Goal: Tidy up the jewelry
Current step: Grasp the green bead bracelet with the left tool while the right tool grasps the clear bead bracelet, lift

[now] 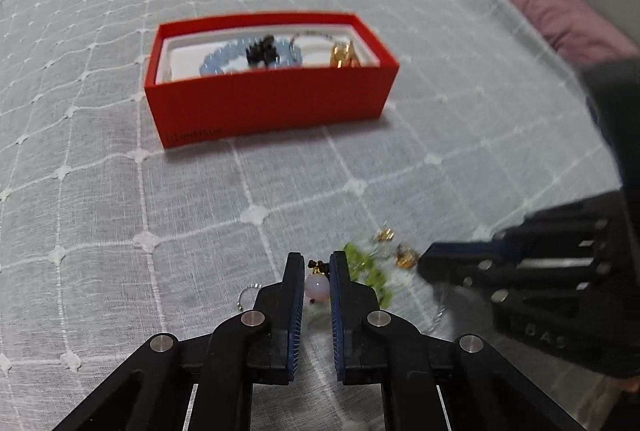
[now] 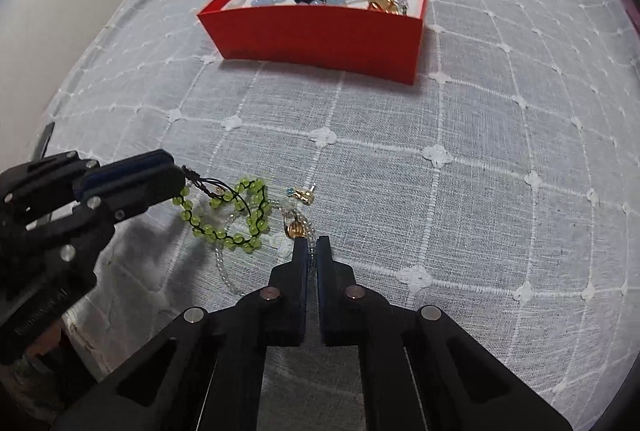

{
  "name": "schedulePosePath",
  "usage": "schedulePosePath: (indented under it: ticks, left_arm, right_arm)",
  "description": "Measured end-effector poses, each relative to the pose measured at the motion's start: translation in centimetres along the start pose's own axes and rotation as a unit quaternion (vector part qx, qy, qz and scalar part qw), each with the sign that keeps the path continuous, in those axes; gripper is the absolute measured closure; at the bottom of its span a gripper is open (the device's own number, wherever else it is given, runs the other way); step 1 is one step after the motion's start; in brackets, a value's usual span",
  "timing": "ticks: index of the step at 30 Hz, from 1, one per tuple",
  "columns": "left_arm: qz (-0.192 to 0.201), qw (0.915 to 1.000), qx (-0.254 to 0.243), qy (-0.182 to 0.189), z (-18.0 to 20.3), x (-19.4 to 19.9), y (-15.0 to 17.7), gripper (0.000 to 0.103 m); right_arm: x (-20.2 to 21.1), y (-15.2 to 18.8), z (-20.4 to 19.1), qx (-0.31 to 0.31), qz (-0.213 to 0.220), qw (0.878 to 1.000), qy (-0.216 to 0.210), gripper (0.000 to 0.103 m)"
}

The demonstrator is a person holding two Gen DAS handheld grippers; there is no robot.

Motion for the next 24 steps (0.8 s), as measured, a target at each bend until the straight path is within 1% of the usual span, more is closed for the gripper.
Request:
schedulePosePath:
  ticks: [4, 6, 8, 12, 14, 17, 20, 24]
  left_arm:
    - [0.034, 0.9989, 0.019, 0.025, -0.6, 2.0, -1.0, 0.096]
    - [0.051, 0.9975, 0.029, 0.038, -1.0, 2.8, -1.6, 0.096]
    - [0.063, 0.9963, 0.036, 0.046, -1.5, 3.2, -2.2, 0.096]
    - [0.079, 0.9920, 0.058, 0.079, -2.1, 4.1, -3.0, 0.096]
    - [0.087, 0.9902, 0.065, 0.088, -2.3, 4.5, -3.2, 0.096]
    - [0.089, 0.9887, 0.074, 0.096, -2.5, 4.6, -3.4, 0.096]
    - [0.086, 0.9868, 0.085, 0.108, -2.8, 4.5, -3.3, 0.096]
    - [0.086, 0.9812, 0.111, 0.133, -3.7, 4.6, -3.5, 0.096]
  right_arm:
    - [1.4, -0.6, -0.2, 0.005, 0.025, 1.000, -0.007, 0.099]
    - [2.3, -1.0, -0.3, 0.007, 0.041, 0.999, -0.018, 0.099]
    - [3.0, -1.3, -0.4, 0.008, 0.055, 0.998, -0.029, 0.099]
    - [3.3, -1.6, -0.5, 0.006, 0.065, 0.997, -0.041, 0.100]
    - [4.0, -1.9, -0.6, 0.005, 0.074, 0.996, -0.048, 0.100]
    - [4.8, -2.2, -0.6, 0.003, 0.089, 0.995, -0.053, 0.100]
    - [5.0, -2.4, -0.7, -0.001, 0.095, 0.994, -0.056, 0.100]
    - [5.6, -2.7, -0.9, -0.003, 0.106, 0.992, -0.070, 0.100]
Point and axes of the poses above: each gripper's, at about its wrist camera, not at the fingertips, and x roughly against the way its jaws point, z to its right, y to its underside, the point moved 3 cm from there along -x, roughly the way its jaws point, and after that the axes turned 10 degrees about z, right-handed, at the moved point
